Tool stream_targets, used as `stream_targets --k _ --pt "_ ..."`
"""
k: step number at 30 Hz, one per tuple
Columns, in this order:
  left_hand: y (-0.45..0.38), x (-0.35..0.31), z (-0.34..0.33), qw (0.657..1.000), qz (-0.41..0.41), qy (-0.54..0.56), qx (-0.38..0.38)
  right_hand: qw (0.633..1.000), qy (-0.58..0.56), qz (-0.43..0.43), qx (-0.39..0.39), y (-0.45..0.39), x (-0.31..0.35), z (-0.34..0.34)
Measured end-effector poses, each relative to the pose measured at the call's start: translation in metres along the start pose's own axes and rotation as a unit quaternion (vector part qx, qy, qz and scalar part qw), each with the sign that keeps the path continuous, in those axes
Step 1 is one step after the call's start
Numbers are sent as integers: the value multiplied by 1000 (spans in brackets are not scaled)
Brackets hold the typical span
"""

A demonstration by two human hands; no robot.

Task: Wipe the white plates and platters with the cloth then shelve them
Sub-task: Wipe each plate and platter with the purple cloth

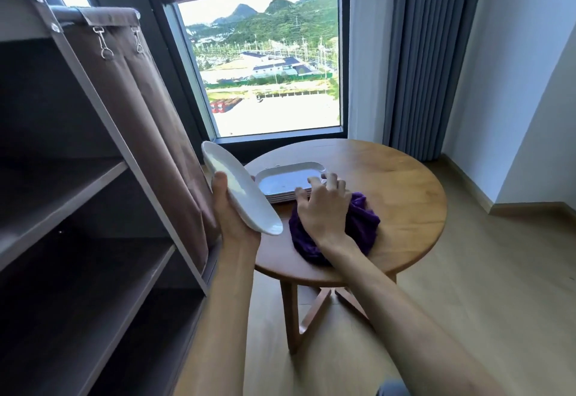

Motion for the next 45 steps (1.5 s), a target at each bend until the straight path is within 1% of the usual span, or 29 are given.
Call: stream_targets --k 1,2,3,4,5,6,7,9,11,13,15,17,19,21,24,25,29,30,32,33,34,36,38,42,45 --pt "-4 -6 -4 999 -30 -7 -17 992 -123 -30 10 1 8 3" --pt "-7 -12 -9 997 -65 -17 -32 959 -262 -90 53 1 17 8" --pt "-8 -19 -13 994 -100 -27 -46 899 -388 -157 128 0 27 8" --pt "-8 -24 -17 989 -129 -34 -58 831 -467 -212 216 4 35 8" --pt "-9 -27 -18 985 -154 -43 -67 773 -514 -231 292 10 45 9" --pt "-8 -32 -18 980 -176 -56 -75 739 -534 -227 342 14 53 9" --pt "-7 -35 -17 975 -193 -70 -81 717 -554 -214 365 16 60 11" --pt "-5 -44 -9 972 -200 -87 -86 723 -562 -220 336 14 66 7" --pt "0 -56 6 969 -197 -106 -109 724 -579 -255 276 7 68 5" --pt "3 -71 25 965 -210 -88 -130 710 -607 -288 210 1 77 1" --pt "8 -87 41 960 -224 -103 -135 724 -605 -287 163 -2 88 -9" --pt "18 -102 57 948 -235 -166 -132 747 -589 -271 147 0 106 -18" --pt "30 -122 75 934 -242 -228 -129 755 -587 -252 150 4 128 -27" --pt "40 -142 95 925 -241 -264 -128 754 -589 -231 176 9 153 -36" --pt "54 -172 126 931 -218 -268 -114 752 -580 -217 226 19 195 -46" --pt "59 -181 136 928 -215 -282 -112 752 -577 -211 237 21 208 -48" --pt "82 -220 170 890 -229 -376 -117 747 -557 -206 299 33 262 -59" --pt "85 -228 175 883 -235 -386 -129 742 -557 -204 312 36 274 -62" --pt "91 -245 187 870 -245 -390 -177 724 -572 -184 339 44 305 -69" --pt "94 -255 192 859 -254 -393 -207 711 -583 -169 354 50 322 -73" --pt "95 -264 197 840 -266 -407 -242 699 -593 -152 369 55 337 -75" --pt "98 -281 208 786 -285 -452 -311 678 -602 -112 407 66 367 -80" --pt "97 -293 219 748 -296 -471 -362 673 -596 -75 431 75 391 -86" --pt "89 -302 233 705 -280 -484 -437 704 -565 -5 430 85 426 -107" --pt "82 -305 241 663 -267 -502 -487 717 -537 50 441 92 445 -128"
Point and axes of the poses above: each hand's wrist, its own y-axis away from the middle knuckle, its own z-axis out of the back of the hand, x = y × z, the point moved 3 cm from there along -y, towards the middle knuckle
